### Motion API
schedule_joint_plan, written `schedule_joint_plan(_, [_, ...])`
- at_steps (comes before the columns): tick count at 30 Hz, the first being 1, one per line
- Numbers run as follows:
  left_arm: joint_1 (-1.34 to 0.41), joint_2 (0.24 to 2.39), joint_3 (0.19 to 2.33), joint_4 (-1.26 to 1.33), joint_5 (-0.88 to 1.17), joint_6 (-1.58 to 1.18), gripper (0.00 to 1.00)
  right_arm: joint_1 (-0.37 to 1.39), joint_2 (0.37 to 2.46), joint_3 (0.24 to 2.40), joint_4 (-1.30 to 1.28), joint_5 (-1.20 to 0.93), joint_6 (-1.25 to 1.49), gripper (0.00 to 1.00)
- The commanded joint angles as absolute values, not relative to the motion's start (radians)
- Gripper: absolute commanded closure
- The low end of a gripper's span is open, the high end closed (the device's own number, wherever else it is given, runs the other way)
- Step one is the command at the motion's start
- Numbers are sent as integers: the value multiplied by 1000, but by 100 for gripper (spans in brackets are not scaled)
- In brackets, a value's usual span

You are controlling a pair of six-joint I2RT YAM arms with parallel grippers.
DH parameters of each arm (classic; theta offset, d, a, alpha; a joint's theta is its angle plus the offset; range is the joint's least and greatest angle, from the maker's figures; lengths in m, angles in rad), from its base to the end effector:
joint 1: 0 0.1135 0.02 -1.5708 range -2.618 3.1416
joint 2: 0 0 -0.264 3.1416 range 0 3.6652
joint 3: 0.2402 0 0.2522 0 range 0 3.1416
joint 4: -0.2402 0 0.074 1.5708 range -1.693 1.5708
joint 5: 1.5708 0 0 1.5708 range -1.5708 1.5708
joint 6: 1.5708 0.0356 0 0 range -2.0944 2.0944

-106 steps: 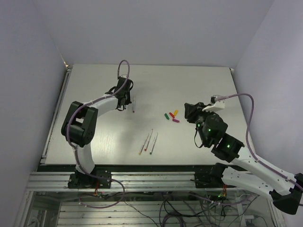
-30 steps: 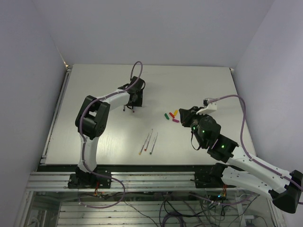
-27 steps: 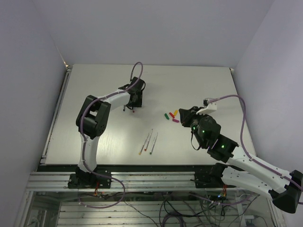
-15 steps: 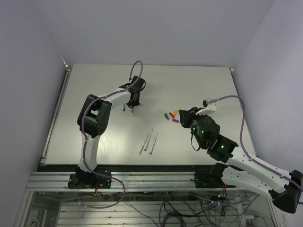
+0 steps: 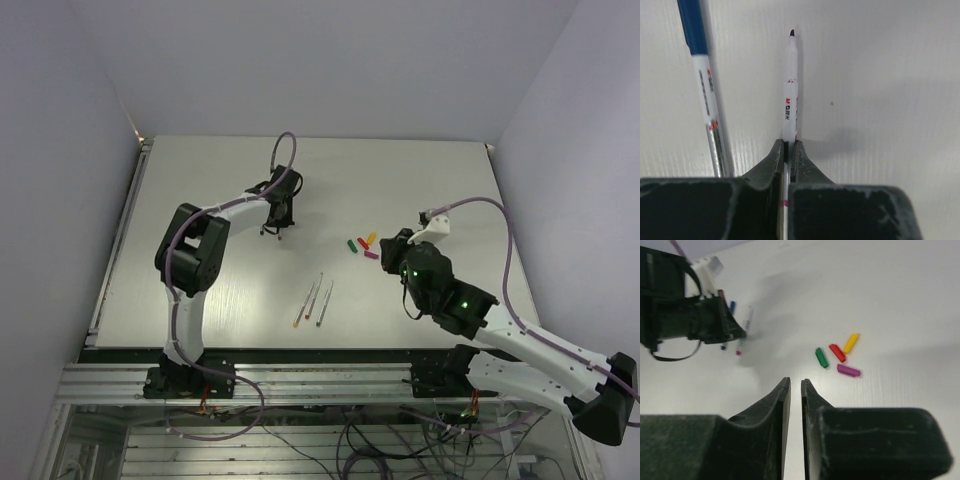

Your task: Insert the pens into the pen caps

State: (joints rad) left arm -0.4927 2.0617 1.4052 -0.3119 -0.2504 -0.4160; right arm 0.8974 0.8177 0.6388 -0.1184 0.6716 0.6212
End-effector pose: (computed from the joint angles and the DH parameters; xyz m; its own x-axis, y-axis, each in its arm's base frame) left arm 0.3888 -0.1987 0.1549 -0.7993 -0.0153 -0.6008 0.0127 0.9990 -0.0422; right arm 0.1349 0.1336 0.2917 -0.2888 0.3686 -0.8836 -0.0896 0.9085 0.4083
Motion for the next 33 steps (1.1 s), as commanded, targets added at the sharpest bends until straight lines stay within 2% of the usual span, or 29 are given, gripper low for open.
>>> schedule_joint_plan(1, [-499,1974,1338,-298,-144,-420,93,885,903,723,-269,695,631,83])
schedule_joint_plan(5, [-502,1861,1293,-264,-84,-418,93,821,975,764,-332,617,638,79])
schedule_joint_plan(13, [-533,1631,1148,-220,14,-410,93,506,1064,730,-228,181,542,78])
schedule_joint_plan(19, [-576,1462,978,-150,138,-435,93,497,1215,799,-263,117,423,81])
schedule_joint_plan(26, [-626,1295,856,-170,178,-500,93,498,1259,767,-230,111,339,82])
schedule_joint_plan(31, [-654,1196,786,-169,186,-534,93,498,1309,777,-209,91,276,82])
schedule_joint_plan(33, [-658,1171,763,-166,194,-547,93,498,1342,800,-224,97,247,79])
